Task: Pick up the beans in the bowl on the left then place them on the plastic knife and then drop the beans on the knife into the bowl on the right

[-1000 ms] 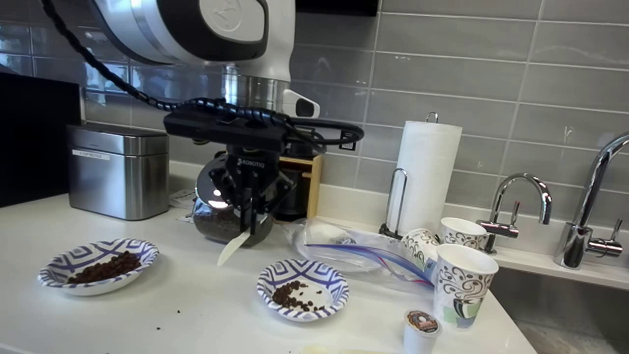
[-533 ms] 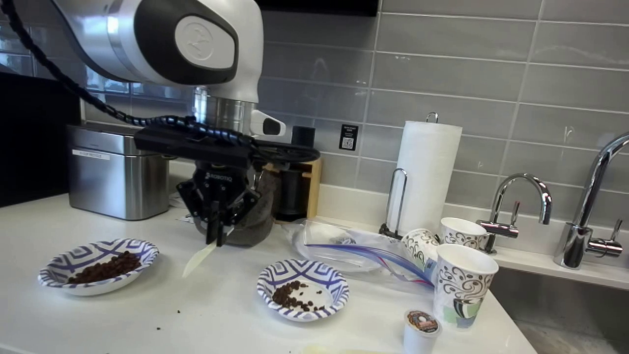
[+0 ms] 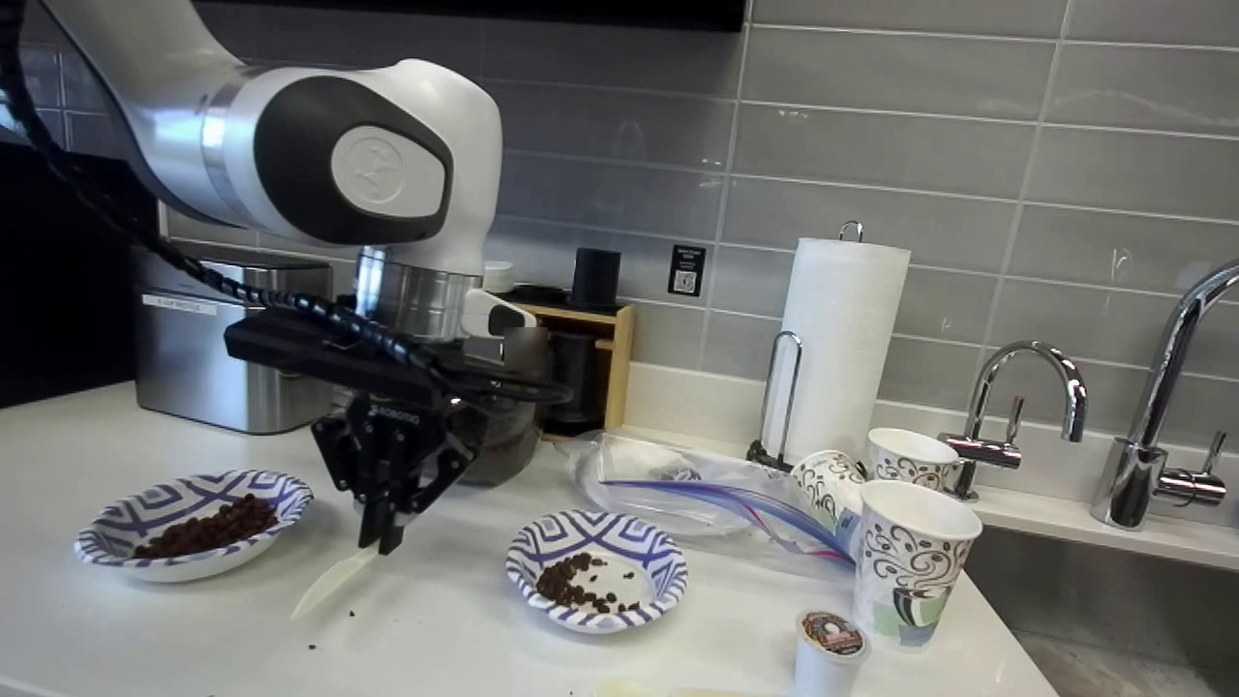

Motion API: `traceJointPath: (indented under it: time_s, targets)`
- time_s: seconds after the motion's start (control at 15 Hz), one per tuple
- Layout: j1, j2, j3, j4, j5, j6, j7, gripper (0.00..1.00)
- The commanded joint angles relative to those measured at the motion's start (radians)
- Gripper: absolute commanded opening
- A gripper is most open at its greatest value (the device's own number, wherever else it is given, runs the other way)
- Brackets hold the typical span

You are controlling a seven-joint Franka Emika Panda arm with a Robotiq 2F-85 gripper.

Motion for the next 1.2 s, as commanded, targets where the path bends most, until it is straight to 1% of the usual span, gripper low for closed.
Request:
traceJointPath:
  time_s: [0.0, 0.27, 0.33, 0.4, 0.6, 0.93, 1.13]
  targets:
    - [0.004, 0.02, 0.005, -0.012, -0.011, 0.028, 0.05, 0.03]
    - [0.006, 0.034, 0.003, -0.013, -0.022, 0.035, 0.079, 0.03]
    - [0.006, 0.036, 0.003, -0.013, -0.026, 0.036, 0.088, 0.2]
    - [0.007, 0.037, 0.002, -0.012, -0.027, 0.033, 0.096, 0.39]
    - [0.006, 0.032, 0.001, -0.014, -0.033, 0.038, 0.107, 0.59]
    - [0.0, 0.018, -0.006, -0.015, -0.035, 0.038, 0.12, 0.99]
    - [-0.003, -0.01, -0.012, -0.025, -0.041, 0.03, 0.128, 1.0]
